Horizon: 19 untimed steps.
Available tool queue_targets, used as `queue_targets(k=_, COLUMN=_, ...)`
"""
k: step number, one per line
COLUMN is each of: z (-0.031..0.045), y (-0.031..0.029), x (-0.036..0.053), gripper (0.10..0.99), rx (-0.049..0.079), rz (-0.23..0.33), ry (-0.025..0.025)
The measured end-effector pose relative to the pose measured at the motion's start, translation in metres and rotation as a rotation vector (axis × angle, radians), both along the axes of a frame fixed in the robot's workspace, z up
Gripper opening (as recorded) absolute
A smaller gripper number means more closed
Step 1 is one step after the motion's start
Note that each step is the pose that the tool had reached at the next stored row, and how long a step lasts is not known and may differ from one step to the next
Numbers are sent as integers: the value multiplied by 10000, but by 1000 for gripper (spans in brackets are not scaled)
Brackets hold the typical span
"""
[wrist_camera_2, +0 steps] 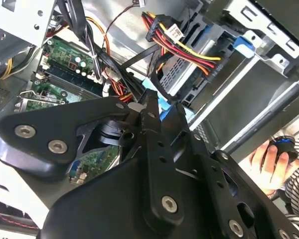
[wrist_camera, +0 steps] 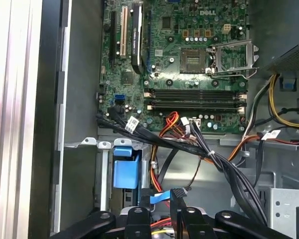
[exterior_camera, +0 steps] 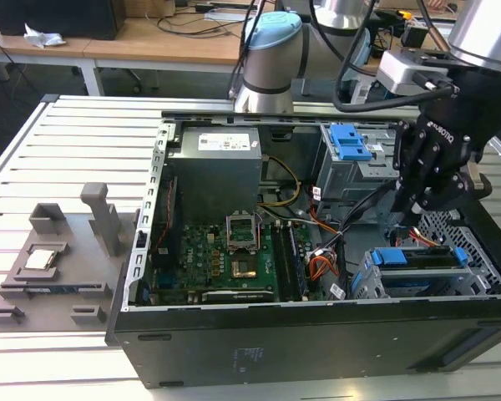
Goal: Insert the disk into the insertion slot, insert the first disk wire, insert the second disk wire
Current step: 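Insert the second disk wire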
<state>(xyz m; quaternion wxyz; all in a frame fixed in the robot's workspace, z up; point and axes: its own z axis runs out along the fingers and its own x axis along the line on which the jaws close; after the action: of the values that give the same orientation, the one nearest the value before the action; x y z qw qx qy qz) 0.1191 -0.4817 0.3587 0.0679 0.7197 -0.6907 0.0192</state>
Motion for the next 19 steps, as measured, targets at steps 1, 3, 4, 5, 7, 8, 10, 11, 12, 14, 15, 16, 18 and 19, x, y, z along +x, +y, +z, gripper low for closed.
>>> queue_targets(k=1, z=-15, y=16, x=-4, gripper=302, rx=-87, rz=1, ry=-1)
queue_targets(k=3, z=-31, y=26, x=-5, gripper=302, rx=-213, rz=4, ry=0)
queue_targets(k=4, z=-38, y=29, x=-6, gripper=302, rx=-266, rz=6, ry=0)
queue_targets(k=5, z=-45, y=33, x=-6, gripper=302, rx=-347, rz=10, ry=0)
queue_targets(k=7, z=-71, y=45, x=-6, gripper=302, rx=-598, rz=36, ry=-1)
queue_targets(k=8, z=-79, y=50, x=-6, gripper=302, rx=-660, rz=45, ry=-1)
queue_targets(k=10, z=-99, y=60, x=-6, gripper=302, rx=-795, rz=65, ry=-1)
queue_targets(k=11, z=-111, y=63, x=-6, gripper=302, rx=-834, rz=74, ry=-2)
queue_targets(k=12, z=-128, y=66, x=-6, gripper=302, rx=-891, rz=80, ry=-2)
queue_targets(k=14, z=-136, y=66, x=-6, gripper=302, rx=-1031, rz=81, ry=-1)
queue_targets(k=15, z=-137, y=63, x=-6, gripper=302, rx=-1139, rz=82, ry=0)
queue_targets(k=16, z=-137, y=58, x=-6, gripper=302, rx=-1201, rz=81, ry=0)
queue_targets(k=18, z=-142, y=32, x=-6, gripper=302, rx=-1311, rz=81, ry=0)
queue_targets(k=19, z=-146, y=21, x=-6, gripper=302, rx=-1381, rz=81, ry=0)
